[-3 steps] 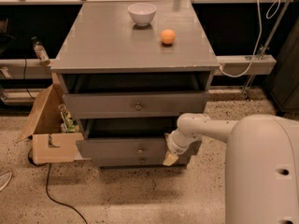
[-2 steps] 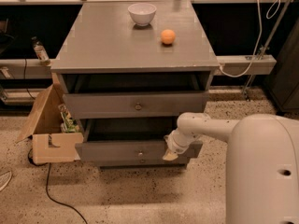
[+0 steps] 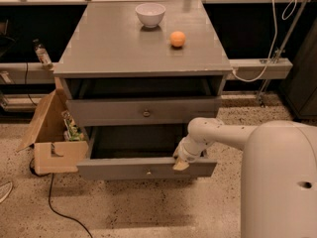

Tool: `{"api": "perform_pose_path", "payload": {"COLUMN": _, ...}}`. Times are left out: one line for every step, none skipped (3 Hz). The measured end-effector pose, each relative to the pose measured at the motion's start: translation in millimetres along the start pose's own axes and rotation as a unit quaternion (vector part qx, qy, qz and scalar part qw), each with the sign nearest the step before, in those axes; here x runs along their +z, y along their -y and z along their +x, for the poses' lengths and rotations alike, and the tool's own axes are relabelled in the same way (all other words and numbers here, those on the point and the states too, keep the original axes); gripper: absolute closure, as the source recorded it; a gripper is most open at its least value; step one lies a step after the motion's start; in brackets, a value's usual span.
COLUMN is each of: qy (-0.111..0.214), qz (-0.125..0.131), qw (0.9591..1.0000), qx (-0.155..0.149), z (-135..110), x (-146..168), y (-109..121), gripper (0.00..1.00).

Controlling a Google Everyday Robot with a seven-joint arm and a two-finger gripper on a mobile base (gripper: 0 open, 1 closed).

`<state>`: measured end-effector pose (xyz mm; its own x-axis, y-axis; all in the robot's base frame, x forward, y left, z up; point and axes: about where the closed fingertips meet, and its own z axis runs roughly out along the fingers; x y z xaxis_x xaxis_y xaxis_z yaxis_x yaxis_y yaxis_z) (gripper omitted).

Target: Open middle drawer

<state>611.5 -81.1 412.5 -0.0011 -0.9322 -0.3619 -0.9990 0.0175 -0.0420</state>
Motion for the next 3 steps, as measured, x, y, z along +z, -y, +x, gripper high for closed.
{"api": "perform_pose_path", "payload": {"qy": 0.0, "qz": 0.001, "qw": 1.0, "qx": 0.0, "z": -0.3, "x": -1.6, "y": 0.0, "gripper": 1.0}}
{"api": "perform_pose_path", "payload": {"qy": 0.001, "qz": 0.001, "qw": 1.0, "qx": 0.0, "z": -0.3, "x": -1.7, "y": -0.9, "gripper": 1.0}}
{"api": "perform_pose_path", "payload": {"qy": 0.011, "qz": 0.012, "qw": 0.9998, "qx": 0.008, "z": -1.5, "x": -6.1, "y": -9.8, "gripper": 1.0}}
